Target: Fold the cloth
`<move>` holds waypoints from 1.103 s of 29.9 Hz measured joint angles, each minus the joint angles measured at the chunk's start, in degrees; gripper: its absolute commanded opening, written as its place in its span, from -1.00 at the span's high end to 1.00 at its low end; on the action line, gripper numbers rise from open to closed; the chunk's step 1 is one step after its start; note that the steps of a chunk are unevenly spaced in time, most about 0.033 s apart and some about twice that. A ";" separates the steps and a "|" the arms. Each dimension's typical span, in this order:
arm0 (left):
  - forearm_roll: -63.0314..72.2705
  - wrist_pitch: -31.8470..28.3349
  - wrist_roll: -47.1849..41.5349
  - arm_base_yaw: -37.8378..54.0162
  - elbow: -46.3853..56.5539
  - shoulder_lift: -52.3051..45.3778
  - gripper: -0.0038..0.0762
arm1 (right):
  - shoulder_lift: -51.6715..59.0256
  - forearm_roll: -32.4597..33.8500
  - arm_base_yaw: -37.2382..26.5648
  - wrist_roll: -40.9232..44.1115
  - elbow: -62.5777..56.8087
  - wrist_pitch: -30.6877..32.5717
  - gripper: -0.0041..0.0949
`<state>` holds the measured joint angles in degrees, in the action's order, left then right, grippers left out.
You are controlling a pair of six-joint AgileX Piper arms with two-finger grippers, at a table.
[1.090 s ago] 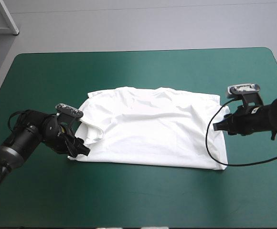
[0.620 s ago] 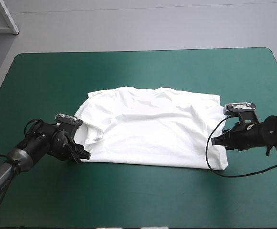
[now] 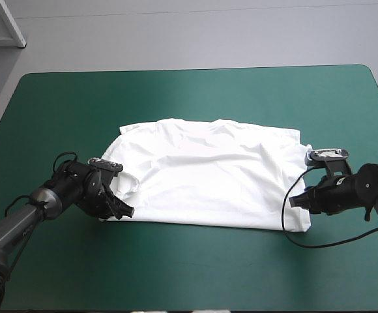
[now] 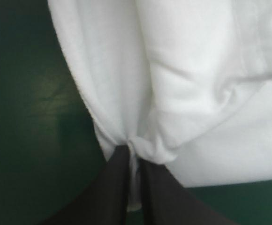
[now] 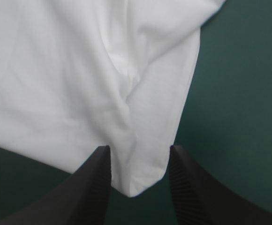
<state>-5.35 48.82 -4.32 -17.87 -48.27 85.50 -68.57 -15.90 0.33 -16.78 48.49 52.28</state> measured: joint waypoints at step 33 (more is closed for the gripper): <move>-0.77 -2.15 1.03 0.00 0.52 -1.40 0.85 | -8.62 -1.88 -0.16 -3.72 -7.25 -3.20 0.92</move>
<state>-6.12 46.67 -3.29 -17.87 -47.75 84.11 -77.18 -17.77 0.17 -20.50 41.25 49.08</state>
